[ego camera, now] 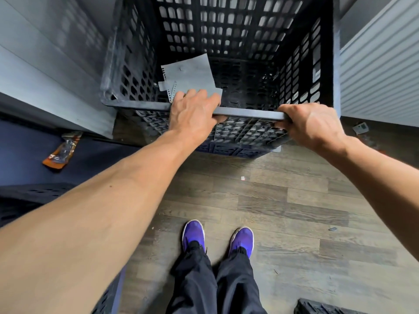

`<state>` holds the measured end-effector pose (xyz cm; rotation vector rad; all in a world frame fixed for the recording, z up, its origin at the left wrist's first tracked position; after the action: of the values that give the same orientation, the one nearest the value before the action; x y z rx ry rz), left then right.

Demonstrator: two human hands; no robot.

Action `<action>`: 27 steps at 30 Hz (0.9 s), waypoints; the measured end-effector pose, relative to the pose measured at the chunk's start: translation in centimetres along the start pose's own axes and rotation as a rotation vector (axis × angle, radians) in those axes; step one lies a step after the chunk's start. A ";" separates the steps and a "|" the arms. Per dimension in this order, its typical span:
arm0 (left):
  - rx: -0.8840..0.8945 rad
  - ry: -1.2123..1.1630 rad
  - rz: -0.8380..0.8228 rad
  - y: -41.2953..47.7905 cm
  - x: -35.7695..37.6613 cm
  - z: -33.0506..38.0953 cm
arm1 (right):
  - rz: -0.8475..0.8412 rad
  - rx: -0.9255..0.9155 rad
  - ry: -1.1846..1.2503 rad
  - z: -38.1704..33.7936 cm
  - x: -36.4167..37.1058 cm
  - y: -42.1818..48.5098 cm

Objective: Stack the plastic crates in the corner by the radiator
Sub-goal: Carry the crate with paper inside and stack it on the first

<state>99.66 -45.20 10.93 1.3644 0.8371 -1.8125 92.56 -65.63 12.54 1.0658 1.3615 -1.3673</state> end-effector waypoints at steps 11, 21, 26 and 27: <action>-0.079 -0.062 -0.047 -3.9 -3.4 -12.9 | -0.054 -0.061 0.086 -5.8 -0.4 2.4; -0.078 -0.101 -0.034 -3.4 -3.4 -13.0 | -0.020 -0.021 0.041 -9.9 -0.4 4.6; -0.067 -0.062 0.022 -4.1 -3.4 -13.3 | 0.045 -0.013 0.010 -10.5 -0.4 3.9; -0.050 -0.052 0.038 -4.3 -3.5 -13.0 | 0.050 -0.010 0.001 -10.6 -0.2 3.6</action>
<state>103.40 -31.56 11.62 1.2879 0.8195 -1.7785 95.90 -55.01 11.77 1.0870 1.3324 -1.3229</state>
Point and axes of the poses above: each hand's wrist, its own y-axis towards the middle knuckle, its own x-axis out of the palm, z = x × y, the point moved 7 cm from there along y, towards the middle knuckle, and after that the axes turned 5 degrees about -y, right-handed, at the moved point
